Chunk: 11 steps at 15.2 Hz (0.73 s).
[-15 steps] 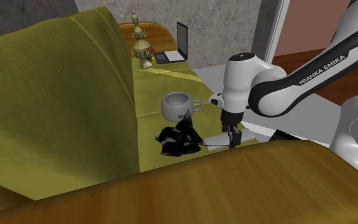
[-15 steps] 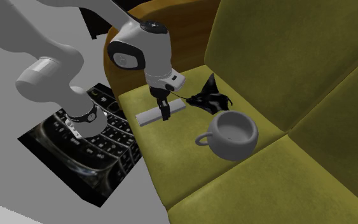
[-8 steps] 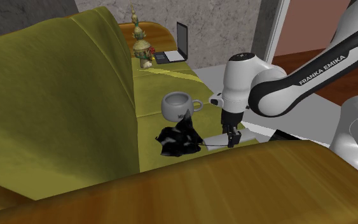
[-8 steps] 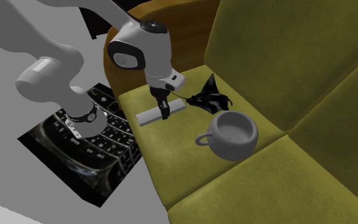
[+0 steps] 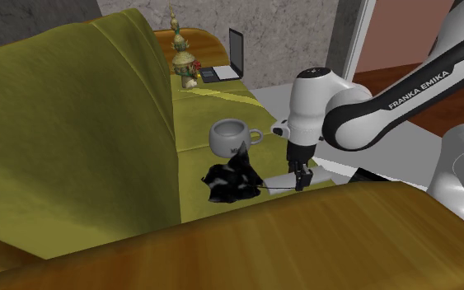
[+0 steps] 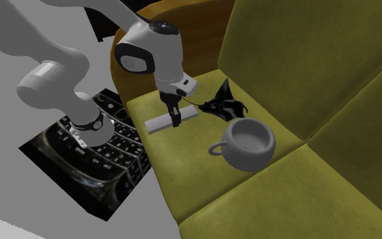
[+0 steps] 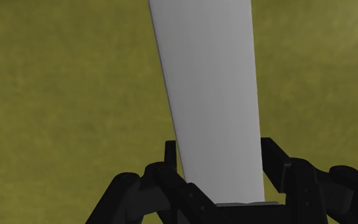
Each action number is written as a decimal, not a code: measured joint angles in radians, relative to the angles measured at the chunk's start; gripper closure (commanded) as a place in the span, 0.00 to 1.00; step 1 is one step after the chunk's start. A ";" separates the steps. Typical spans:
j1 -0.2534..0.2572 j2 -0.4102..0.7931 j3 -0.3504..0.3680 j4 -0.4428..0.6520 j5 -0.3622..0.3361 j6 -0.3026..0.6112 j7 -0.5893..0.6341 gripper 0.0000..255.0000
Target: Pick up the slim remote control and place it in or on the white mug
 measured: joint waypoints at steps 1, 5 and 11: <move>0.000 -0.007 0.000 0.004 0.000 -0.012 0.000 1.00; 0.000 -0.045 -0.002 0.029 0.000 -0.075 -0.001 1.00; 0.001 -0.101 -0.003 0.075 0.000 -0.176 0.000 1.00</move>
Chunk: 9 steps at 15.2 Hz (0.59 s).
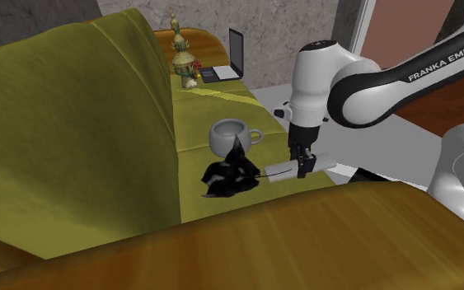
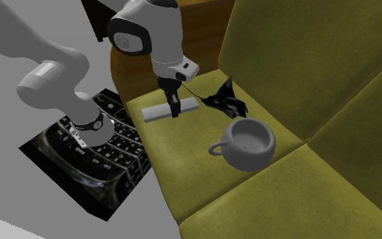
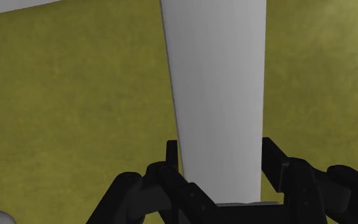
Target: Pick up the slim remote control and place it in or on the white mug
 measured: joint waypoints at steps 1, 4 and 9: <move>0.000 -0.006 0.000 0.009 0.000 -0.015 0.001 1.00; -0.002 -0.034 -0.004 0.031 -0.002 -0.064 -0.004 1.00; -0.001 -0.062 -0.005 0.077 -0.002 -0.139 -0.002 1.00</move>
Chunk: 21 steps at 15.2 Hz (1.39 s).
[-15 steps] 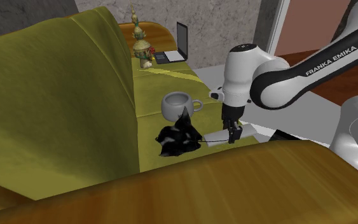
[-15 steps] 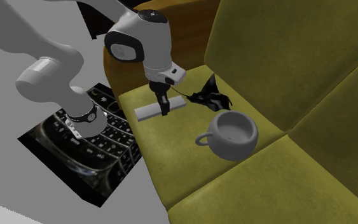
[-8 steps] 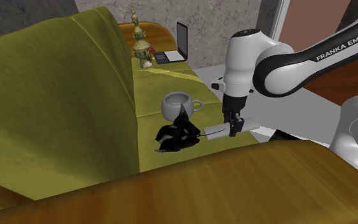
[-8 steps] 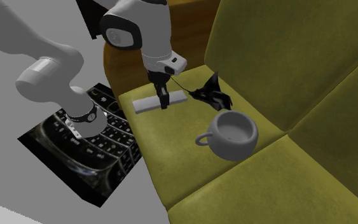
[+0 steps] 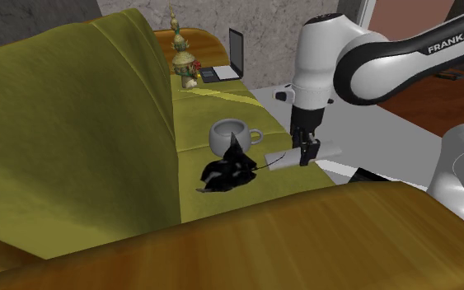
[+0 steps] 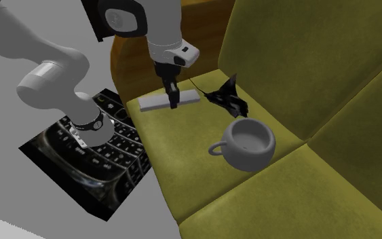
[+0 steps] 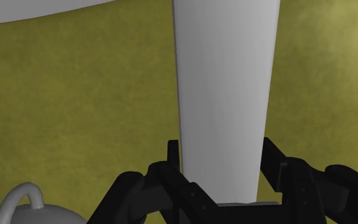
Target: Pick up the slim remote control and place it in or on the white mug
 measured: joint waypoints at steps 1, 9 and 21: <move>0.000 -0.004 -0.001 0.013 0.000 -0.017 0.000 1.00; 0.000 -0.038 -0.002 0.096 -0.001 -0.133 0.001 1.00; -0.029 0.215 -0.046 0.382 -0.025 -0.168 -0.057 1.00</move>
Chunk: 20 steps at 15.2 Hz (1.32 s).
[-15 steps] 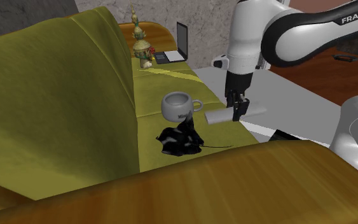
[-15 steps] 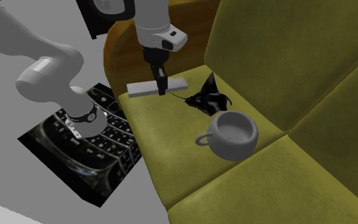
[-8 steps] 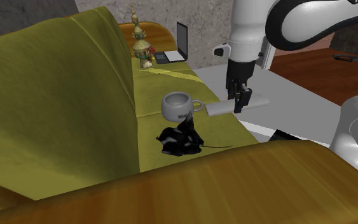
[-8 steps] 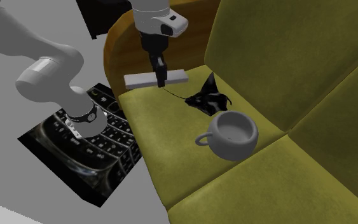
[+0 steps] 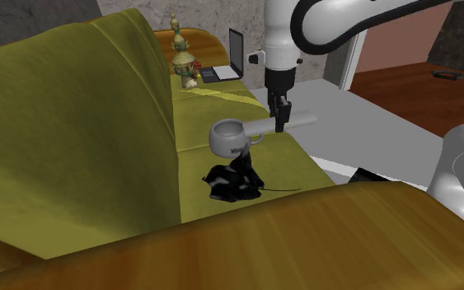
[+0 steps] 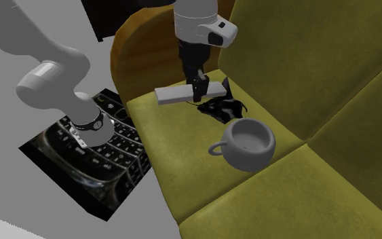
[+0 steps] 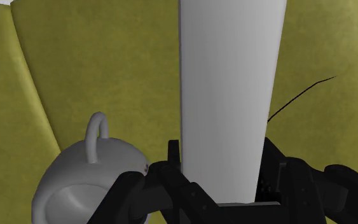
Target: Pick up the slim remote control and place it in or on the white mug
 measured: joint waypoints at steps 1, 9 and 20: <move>-0.004 0.040 -0.006 0.043 -0.002 -0.002 -0.010 1.00; -0.035 0.352 -0.045 0.394 0.002 -0.042 -0.080 1.00; -0.053 0.554 -0.056 0.582 0.015 -0.028 -0.111 1.00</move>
